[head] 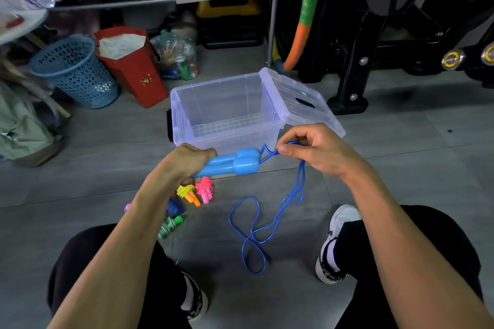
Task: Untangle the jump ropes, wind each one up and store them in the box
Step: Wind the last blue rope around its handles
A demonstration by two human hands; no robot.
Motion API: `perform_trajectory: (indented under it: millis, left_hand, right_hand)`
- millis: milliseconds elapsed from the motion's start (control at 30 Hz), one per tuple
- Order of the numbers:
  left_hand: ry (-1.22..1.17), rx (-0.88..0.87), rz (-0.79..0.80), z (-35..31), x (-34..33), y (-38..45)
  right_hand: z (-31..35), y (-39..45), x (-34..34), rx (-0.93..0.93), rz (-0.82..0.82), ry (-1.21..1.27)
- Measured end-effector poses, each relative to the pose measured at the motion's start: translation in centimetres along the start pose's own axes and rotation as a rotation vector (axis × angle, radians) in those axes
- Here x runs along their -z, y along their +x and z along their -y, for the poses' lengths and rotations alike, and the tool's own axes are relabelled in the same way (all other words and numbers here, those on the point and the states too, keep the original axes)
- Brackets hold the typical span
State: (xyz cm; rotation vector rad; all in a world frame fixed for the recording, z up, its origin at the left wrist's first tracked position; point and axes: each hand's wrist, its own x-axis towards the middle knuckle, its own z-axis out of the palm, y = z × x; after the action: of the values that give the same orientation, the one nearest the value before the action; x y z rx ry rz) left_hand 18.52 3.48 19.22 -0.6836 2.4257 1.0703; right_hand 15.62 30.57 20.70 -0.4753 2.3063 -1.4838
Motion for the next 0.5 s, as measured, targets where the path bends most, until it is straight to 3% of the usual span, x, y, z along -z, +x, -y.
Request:
perform_trajectory:
  millis: [100, 267, 500]
  left_hand:
    - [0.067, -0.056, 0.088, 0.3, 0.1, -0.3]
    - [-0.140, -0.171, 0.279, 0.4, 0.0, -1.3]
    - [-0.694, -0.079, 0.300, 1.3, -0.3, -0.3]
  right_hand:
    - [0.4, 0.2, 0.1, 0.050, -0.012, 0.110]
    - [-0.3, 1.5, -2.0, 0.026, -0.133, 0.334]
    - [-1.5, 2.4, -4.8, -0.080, -0.221, 0.239]
